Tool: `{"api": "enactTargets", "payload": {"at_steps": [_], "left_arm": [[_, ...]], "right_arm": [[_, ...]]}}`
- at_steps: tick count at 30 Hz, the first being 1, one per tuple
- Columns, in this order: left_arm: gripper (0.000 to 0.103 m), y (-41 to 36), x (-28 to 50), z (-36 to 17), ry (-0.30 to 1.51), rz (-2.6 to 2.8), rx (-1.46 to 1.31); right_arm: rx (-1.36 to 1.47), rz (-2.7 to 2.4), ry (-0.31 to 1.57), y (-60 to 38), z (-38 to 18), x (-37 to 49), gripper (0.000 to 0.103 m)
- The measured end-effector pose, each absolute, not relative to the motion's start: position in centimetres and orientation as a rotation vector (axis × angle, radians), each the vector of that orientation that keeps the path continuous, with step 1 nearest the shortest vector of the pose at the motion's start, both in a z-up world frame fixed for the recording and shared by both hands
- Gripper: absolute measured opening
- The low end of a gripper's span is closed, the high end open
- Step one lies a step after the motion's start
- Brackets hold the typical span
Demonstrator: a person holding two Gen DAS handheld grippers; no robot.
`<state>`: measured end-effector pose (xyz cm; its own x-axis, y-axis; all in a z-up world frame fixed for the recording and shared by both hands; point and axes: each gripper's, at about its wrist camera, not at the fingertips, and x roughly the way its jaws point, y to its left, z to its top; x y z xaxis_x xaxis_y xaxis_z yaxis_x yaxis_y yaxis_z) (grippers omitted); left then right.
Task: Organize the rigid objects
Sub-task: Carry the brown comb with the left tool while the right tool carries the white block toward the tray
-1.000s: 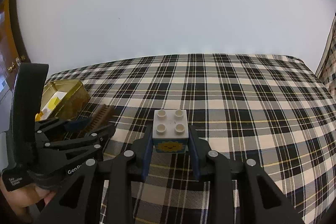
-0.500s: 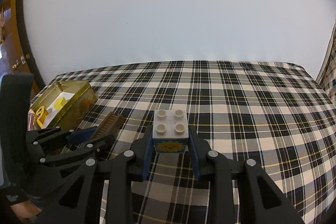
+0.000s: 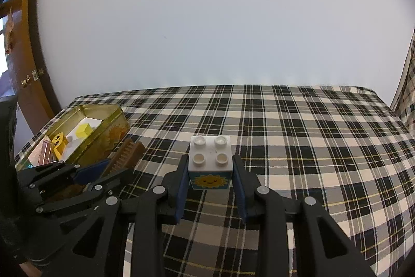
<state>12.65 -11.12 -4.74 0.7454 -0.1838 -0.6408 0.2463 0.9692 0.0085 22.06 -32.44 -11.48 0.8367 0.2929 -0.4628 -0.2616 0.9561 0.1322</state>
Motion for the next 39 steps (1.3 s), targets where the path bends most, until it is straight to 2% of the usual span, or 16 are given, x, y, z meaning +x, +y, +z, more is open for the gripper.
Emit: {"api": "enactTargets", "payload": {"at_steps": [39], "left_arm": [[0.024,-9.6,9.0,-3.1,0.527,-0.203,0.065]], "right_arm": [[0.048,0.293,0.383,-31.9,-10.4,18.0,0.034]]}}
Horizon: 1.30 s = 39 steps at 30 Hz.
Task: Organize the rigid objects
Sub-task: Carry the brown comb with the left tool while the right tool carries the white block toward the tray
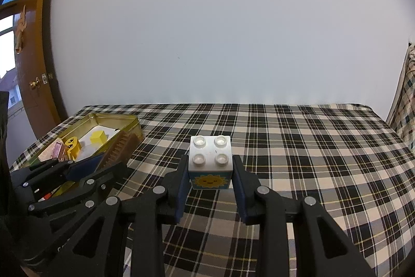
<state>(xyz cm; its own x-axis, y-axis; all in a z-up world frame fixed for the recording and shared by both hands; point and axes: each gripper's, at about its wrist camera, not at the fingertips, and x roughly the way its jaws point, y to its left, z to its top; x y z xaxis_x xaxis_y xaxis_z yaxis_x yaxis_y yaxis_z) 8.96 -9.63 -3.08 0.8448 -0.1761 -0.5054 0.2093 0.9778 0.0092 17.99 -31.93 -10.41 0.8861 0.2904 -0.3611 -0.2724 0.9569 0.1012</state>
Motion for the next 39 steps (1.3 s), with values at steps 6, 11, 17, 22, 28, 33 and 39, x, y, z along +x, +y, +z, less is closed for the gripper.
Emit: {"api": "enactTargets", "payload": {"at_steps": [6,11,17,22,28,33,39], "left_arm": [[0.024,-9.5,8.6,-3.0,0.517,-0.202,0.059],[0.024,-9.3,8.3,-2.9,0.513,-0.204,0.053],[0.024,-9.0,7.8,-2.9,0.505,-0.206,0.046],[0.024,-8.6,7.4,-2.8,0.497,-0.202,0.033],[0.024,-8.3,7.0,-2.7,0.491,-0.203,0.028],[0.024,-7.8,6.4,-2.6,0.473,-0.193,0.028],[0.024,-7.0,5.9,-2.5,0.458,-0.179,0.02]], "right_arm": [[0.045,0.289,0.369,-31.9,-10.3,17.3,0.034],[0.047,0.299,0.366,-31.9,-10.2,16.8,0.034],[0.037,0.302,0.345,-31.7,-10.0,15.7,0.034],[0.039,0.306,0.331,-31.7,-9.8,15.1,0.034],[0.039,0.315,0.309,-31.8,-9.7,14.1,0.034],[0.033,0.321,0.29,-31.6,-9.6,13.2,0.034],[0.033,0.332,0.273,-31.5,-9.5,12.3,0.034]]}}
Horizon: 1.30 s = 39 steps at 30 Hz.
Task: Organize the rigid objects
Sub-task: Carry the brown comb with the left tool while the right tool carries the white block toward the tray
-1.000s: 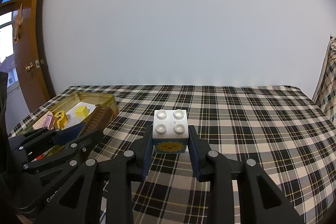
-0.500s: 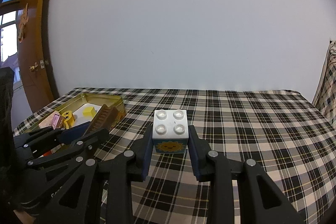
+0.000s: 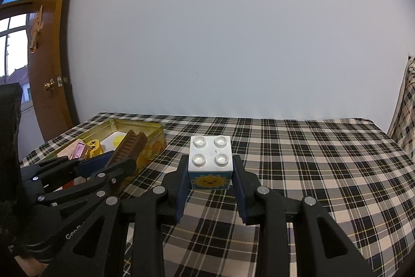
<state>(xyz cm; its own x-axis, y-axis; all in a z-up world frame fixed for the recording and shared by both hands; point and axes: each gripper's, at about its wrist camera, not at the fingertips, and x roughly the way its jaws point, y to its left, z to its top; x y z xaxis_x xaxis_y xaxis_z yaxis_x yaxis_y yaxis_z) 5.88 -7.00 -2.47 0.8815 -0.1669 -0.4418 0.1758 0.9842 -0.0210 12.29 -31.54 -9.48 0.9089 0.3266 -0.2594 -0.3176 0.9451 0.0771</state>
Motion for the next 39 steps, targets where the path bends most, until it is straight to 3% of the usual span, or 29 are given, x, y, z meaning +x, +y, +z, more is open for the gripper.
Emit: {"api": "enactTargets", "payload": {"at_steps": [39], "left_arm": [[0.024,-1.9,4.6,-2.2,0.42,-0.079,-0.018]], "right_arm": [[-0.014,0.433,0.212,-26.4,-9.4,10.2,0.034]]}}
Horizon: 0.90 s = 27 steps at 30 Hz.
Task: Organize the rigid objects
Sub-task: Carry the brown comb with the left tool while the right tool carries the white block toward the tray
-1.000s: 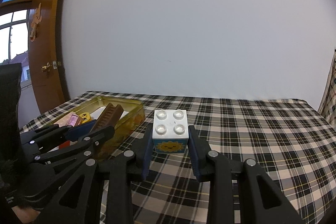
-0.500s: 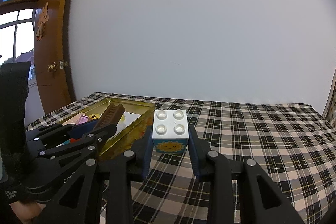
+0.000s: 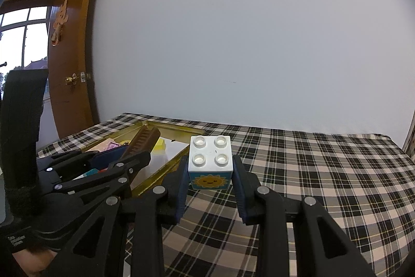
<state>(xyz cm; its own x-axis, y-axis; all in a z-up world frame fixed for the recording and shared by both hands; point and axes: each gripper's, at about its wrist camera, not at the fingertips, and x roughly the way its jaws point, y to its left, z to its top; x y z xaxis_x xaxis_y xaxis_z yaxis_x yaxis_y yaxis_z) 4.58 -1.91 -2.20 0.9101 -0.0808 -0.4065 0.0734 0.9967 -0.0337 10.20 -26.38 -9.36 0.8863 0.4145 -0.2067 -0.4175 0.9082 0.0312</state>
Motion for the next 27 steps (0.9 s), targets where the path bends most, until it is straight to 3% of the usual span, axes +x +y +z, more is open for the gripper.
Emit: {"api": "enactTargets", "payload": {"at_steps": [27], "left_arm": [[0.024,-0.2,4.1,-2.2,0.402,-0.031,-0.031]], "right_arm": [[-0.041,0.487,0.207,-24.2,-9.4,10.6,0.034]]}}
